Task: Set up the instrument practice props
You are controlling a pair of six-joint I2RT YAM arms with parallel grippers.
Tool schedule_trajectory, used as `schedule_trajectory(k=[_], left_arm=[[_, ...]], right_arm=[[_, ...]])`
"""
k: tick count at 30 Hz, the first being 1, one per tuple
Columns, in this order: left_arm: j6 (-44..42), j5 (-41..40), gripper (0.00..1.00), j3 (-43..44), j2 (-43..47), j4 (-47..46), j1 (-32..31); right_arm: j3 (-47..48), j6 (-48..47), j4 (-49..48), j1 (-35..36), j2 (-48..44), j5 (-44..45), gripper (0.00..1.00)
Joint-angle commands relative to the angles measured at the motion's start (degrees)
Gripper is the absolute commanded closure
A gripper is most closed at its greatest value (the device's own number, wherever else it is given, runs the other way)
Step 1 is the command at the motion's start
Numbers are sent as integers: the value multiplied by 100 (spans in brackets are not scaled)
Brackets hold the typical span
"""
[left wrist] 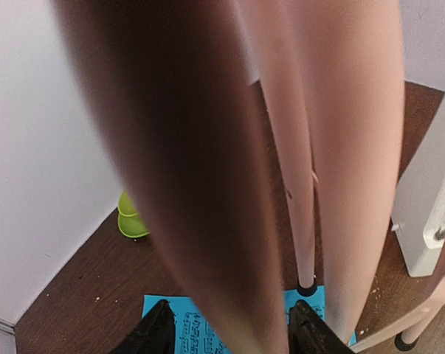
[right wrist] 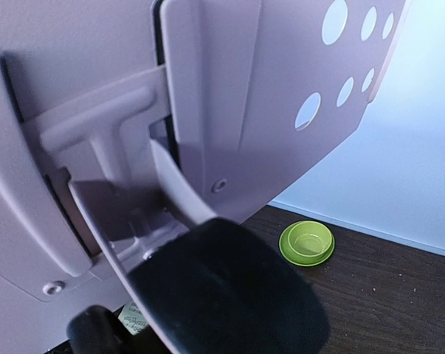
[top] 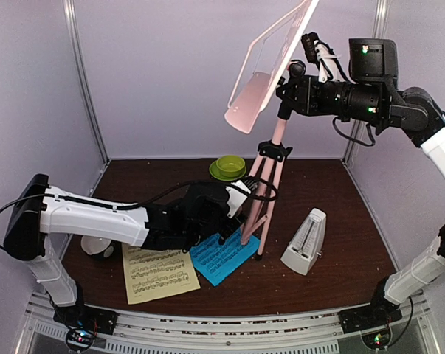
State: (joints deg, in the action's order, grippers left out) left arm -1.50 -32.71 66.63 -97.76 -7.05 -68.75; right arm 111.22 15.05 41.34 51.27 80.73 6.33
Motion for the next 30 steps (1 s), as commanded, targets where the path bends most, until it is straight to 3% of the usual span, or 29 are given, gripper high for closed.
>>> schedule_trajectory(k=[1,8,11,17,26,30], left_arm=[[200,-637,46,766,-104,251,0],[75,-395,48,1056,-139,195,-4],[-426,-77,69,1008,-178,126,-5],[-1923,820,100,275,170,-143,-4],[-4002,1727,100,-841,592,-274,-7],[-3934,1445,100,-869,632,-505,18]], right_arm=[[315,240,-1721,167,-454,174,100],[312,213,-1691,251,-409,251,100],[398,209,-1647,253,-371,248,100],[589,133,-1480,255,-318,254,100],[1225,-34,-1023,260,-108,254,100],[1360,-55,-912,257,-56,298,100]])
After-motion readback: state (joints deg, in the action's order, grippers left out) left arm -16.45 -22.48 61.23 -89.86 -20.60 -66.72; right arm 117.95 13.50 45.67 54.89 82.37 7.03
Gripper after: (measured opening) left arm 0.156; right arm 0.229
